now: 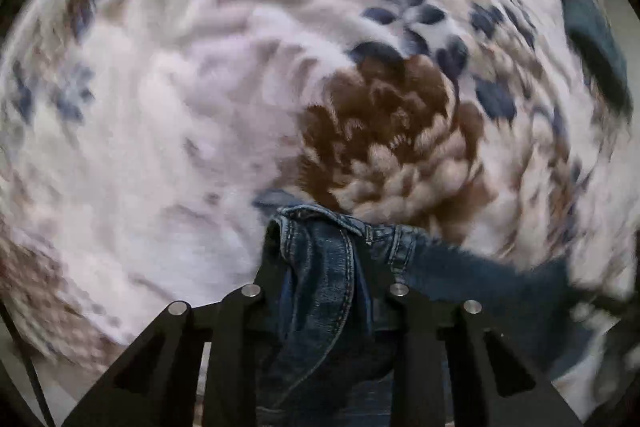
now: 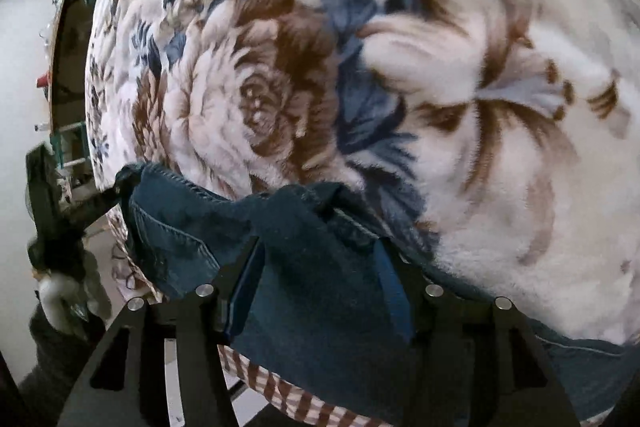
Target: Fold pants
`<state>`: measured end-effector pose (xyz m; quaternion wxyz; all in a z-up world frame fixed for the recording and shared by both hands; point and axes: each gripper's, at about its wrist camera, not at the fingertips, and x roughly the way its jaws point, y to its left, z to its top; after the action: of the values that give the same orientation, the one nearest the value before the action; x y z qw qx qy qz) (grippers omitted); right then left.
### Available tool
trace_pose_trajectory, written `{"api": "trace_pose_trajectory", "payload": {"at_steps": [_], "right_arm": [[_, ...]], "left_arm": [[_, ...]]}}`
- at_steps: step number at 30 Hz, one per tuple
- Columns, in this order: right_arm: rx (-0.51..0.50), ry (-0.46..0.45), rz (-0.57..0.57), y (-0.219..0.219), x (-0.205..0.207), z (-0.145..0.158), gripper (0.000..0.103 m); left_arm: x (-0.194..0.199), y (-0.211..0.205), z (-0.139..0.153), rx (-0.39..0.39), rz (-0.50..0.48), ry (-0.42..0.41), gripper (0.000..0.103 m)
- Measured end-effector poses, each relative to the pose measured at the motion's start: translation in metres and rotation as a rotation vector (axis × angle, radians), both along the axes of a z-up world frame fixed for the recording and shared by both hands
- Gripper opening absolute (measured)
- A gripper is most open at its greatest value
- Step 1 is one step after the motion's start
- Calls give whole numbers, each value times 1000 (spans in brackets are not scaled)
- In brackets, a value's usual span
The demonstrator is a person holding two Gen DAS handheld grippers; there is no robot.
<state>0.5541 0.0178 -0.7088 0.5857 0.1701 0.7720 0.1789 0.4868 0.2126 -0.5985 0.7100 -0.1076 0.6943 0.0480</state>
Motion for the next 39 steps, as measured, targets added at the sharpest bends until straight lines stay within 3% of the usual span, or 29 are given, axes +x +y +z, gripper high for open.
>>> {"api": "trace_pose_trajectory", "payload": {"at_steps": [2,3,6,10,12,14,17,20,22,23,24,27,29,31,32,34,39], "right_arm": [[-36,-13,-5,-8,3,0,60],[-38,-11,-11,-12,4,0,60],[23,32,-60,-20,10,-6,60],[156,64,-80,-20,21,-13,60],[167,71,-61,-12,23,-21,59],[116,56,7,1,23,-26,31],[65,-7,94,16,17,-15,23],[56,-72,106,14,8,7,20],[51,-139,106,13,-3,27,16],[44,-177,104,12,-9,37,4],[47,-213,92,12,-17,47,4],[41,-286,123,19,-45,67,4],[67,-282,132,22,-60,69,4],[52,-278,150,22,-68,66,4],[60,-278,137,20,-68,66,4],[120,-276,68,4,-64,63,4],[172,-259,35,-17,-54,56,1]], "left_arm": [[-7,8,-10,-2,31,21,25],[-10,19,-17,-45,99,29,25],[-12,27,-14,-106,179,16,24],[-21,25,4,-123,198,-14,24],[-27,28,5,-140,216,-8,24],[-27,28,6,-154,230,14,28],[-38,34,35,-168,317,19,33],[-54,22,85,-91,362,-36,36],[-64,8,99,-168,394,-50,50],[-64,2,97,-237,417,-31,56],[-62,-12,86,-351,441,18,58],[-53,-40,40,-541,505,167,58],[-46,-58,11,-600,533,252,58],[-40,-73,-12,-596,551,320,58],[-36,-80,-14,-589,523,313,58],[-29,-90,-18,-496,451,320,58],[-25,-92,-49,-462,473,398,58]]}}
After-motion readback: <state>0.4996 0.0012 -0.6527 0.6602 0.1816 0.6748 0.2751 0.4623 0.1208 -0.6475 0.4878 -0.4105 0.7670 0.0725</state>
